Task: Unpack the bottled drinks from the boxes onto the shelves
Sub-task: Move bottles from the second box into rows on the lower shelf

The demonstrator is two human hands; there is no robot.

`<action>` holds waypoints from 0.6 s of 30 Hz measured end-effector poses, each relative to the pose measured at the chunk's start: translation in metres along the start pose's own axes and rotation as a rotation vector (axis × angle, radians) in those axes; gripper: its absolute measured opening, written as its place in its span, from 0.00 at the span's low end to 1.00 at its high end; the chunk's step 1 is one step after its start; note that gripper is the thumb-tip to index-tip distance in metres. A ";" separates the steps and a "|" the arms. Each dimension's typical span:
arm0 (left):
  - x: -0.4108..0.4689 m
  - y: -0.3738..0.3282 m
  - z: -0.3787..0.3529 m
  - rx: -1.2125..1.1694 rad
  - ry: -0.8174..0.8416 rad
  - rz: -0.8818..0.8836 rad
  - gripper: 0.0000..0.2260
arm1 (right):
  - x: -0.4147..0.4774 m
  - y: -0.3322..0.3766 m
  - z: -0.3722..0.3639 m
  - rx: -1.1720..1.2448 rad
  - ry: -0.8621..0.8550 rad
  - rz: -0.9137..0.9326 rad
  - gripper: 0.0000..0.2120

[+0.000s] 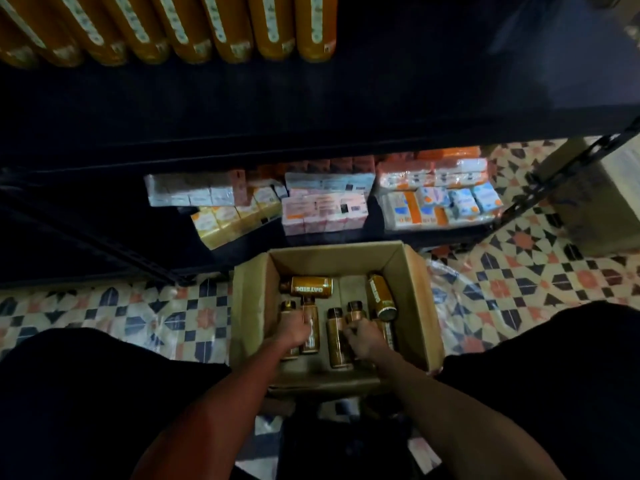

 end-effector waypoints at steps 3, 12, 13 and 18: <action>0.015 0.009 -0.001 0.021 -0.015 0.021 0.07 | 0.021 -0.004 -0.005 -0.052 0.051 -0.008 0.07; 0.068 0.028 -0.003 0.086 -0.092 0.092 0.25 | 0.049 0.034 -0.039 -0.182 0.153 0.140 0.19; 0.071 0.029 -0.003 0.132 -0.047 0.096 0.27 | 0.054 0.041 -0.045 -0.187 0.166 0.148 0.21; 0.081 0.040 -0.012 0.260 0.083 0.066 0.34 | 0.066 0.078 -0.061 -0.268 0.157 0.212 0.35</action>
Point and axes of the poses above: each hand's wrist, its own x-axis towards the middle knuckle, its own z-axis out of the back of the hand, y = z × x, the point moved 7 cm from there along x, towards the middle knuckle, and after that the axes turned 5 degrees about -z, right-handed, at the moved point
